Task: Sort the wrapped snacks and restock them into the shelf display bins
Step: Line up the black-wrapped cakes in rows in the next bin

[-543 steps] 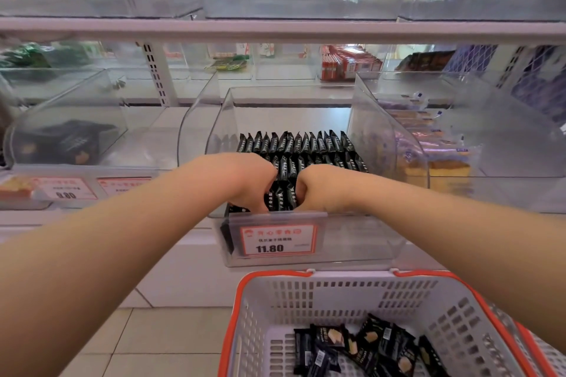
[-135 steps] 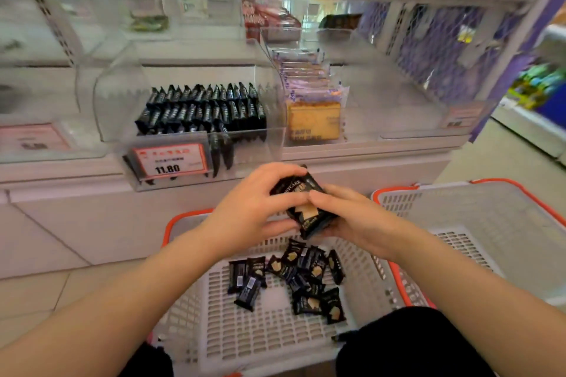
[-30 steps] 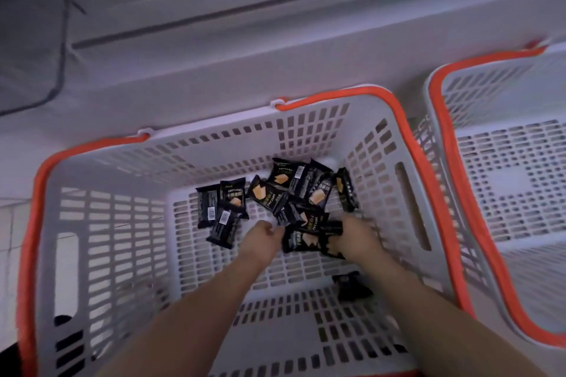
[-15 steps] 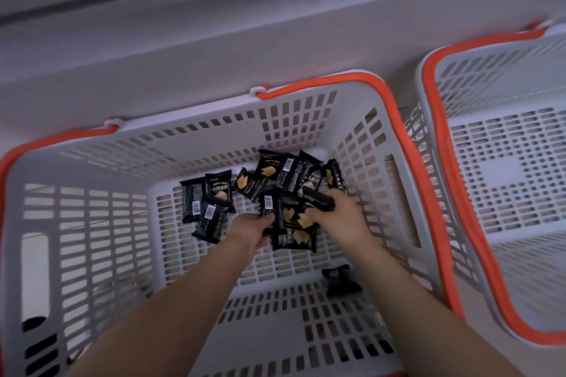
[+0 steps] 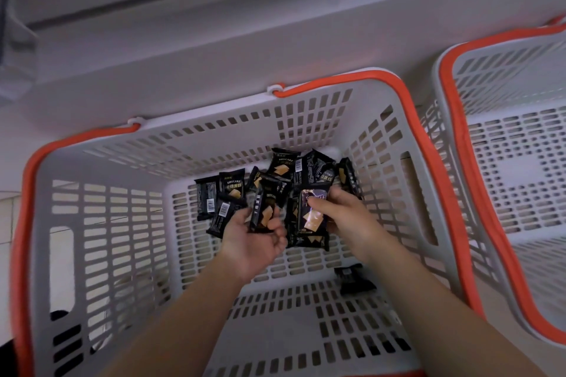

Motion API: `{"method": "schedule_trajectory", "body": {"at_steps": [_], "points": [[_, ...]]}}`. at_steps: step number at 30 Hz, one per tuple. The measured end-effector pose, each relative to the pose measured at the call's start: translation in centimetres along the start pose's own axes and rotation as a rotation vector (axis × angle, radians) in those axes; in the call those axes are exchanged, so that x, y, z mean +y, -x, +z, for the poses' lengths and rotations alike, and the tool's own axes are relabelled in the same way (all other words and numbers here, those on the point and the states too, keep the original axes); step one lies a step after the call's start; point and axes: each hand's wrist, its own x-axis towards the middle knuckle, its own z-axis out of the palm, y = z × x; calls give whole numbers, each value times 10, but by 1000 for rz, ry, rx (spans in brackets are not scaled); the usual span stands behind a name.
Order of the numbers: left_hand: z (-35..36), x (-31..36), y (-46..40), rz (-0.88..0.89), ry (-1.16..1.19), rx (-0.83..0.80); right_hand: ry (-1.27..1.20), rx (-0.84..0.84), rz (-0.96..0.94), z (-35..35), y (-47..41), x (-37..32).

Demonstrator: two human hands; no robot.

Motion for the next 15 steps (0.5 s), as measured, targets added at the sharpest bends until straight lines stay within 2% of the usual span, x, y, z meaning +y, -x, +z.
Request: {"method": "schedule_trajectory", "body": {"at_steps": [3, 6, 11, 15], "points": [[4, -4, -1, -32, -216, -89, -7, -34, 2, 2, 1, 1], [10, -11, -1, -29, -500, -39, -63, -12, 11, 4, 0, 4], [7, -19, -5, 53, -603, -5, -72, 44, -1, 10, -1, 13], [9, -22, -4, 128, -735, 37, 34, 29, -21, 12, 1, 17]]}}
